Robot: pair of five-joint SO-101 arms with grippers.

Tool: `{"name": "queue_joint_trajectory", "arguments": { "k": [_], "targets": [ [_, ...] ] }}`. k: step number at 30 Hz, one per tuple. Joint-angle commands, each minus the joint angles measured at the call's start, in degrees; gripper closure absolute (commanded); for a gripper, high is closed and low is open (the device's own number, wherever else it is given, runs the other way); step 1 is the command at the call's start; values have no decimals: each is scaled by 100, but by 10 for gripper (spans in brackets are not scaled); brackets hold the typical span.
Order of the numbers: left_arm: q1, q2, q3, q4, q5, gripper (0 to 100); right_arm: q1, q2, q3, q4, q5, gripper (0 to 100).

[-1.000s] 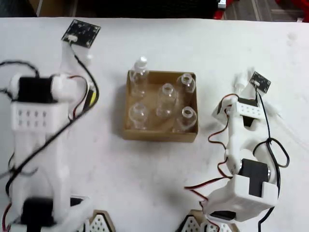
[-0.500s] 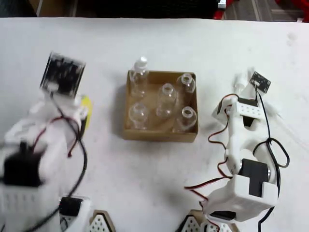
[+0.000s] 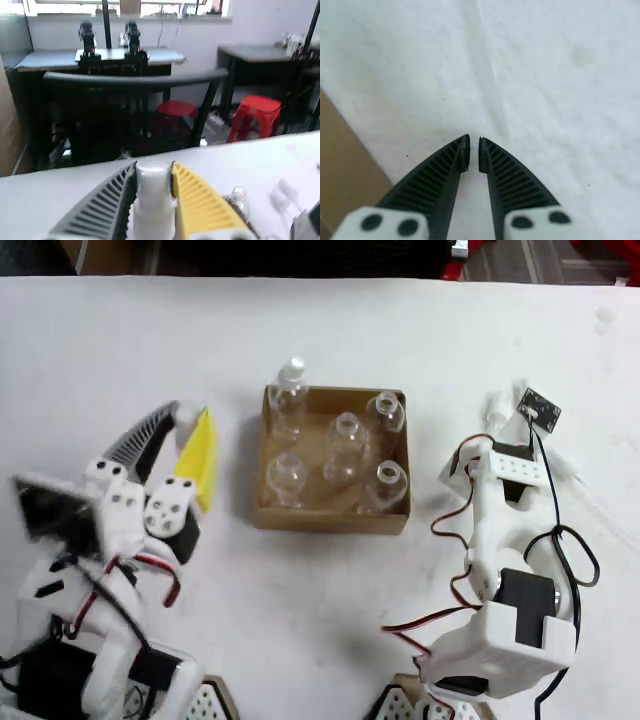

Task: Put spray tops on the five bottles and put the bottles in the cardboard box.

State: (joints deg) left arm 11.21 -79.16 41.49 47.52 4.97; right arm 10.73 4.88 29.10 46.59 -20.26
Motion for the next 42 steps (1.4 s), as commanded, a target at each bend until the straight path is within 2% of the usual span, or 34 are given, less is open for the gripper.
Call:
{"name": "queue_joint_trajectory", "arguments": {
  "k": [1, 4, 9, 13, 21, 29, 36, 42],
  "targets": [
    [488, -40, -53, -1345, 431, 978, -75, -22, -158, -75, 53, 978],
    [910, -22, 255, -2180, 413, 978, -66, -22, -158, -75, 53, 978],
    [1095, -22, 1767, -4220, -97, 978, -66, -22, -158, -75, 53, 978],
    [1077, -22, 2629, -5055, -185, 978, -66, -22, -158, -75, 53, 978],
    [1051, 92, 3165, -5714, -193, 978, -66, -22, -158, -75, 53, 978],
    [1051, 1622, 3165, -7024, -193, 978, -66, -22, -158, -75, 53, 978],
    [919, 1727, 3297, -7051, -158, 978, -66, -22, -149, -189, 53, 978],
    [831, 1314, 3464, -7007, -176, 978, -75, -22, -149, -207, 53, 978]
  ]
}}
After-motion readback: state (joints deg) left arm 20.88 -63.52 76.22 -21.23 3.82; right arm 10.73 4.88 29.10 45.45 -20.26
